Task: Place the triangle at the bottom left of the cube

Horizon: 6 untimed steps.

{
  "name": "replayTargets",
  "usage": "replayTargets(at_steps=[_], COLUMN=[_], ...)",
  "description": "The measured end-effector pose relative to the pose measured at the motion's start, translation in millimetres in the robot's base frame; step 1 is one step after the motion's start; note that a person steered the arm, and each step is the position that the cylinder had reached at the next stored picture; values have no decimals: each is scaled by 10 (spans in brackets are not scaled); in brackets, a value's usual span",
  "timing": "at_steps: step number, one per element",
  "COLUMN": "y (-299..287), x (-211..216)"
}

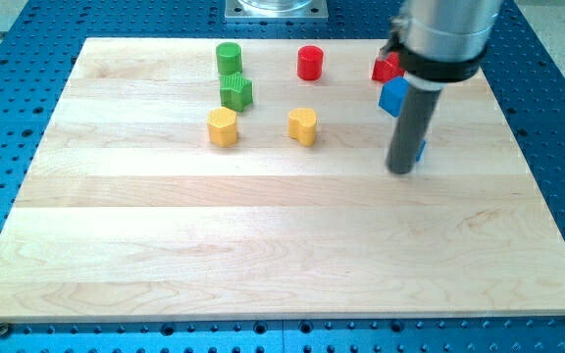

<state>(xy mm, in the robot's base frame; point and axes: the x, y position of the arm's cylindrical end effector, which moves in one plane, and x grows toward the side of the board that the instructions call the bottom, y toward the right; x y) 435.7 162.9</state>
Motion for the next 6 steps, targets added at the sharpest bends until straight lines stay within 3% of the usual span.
replayTargets(at_steps=[1, 2, 3, 4, 6], y=[327, 877, 868, 568, 317], x=[347, -15, -189, 122, -100])
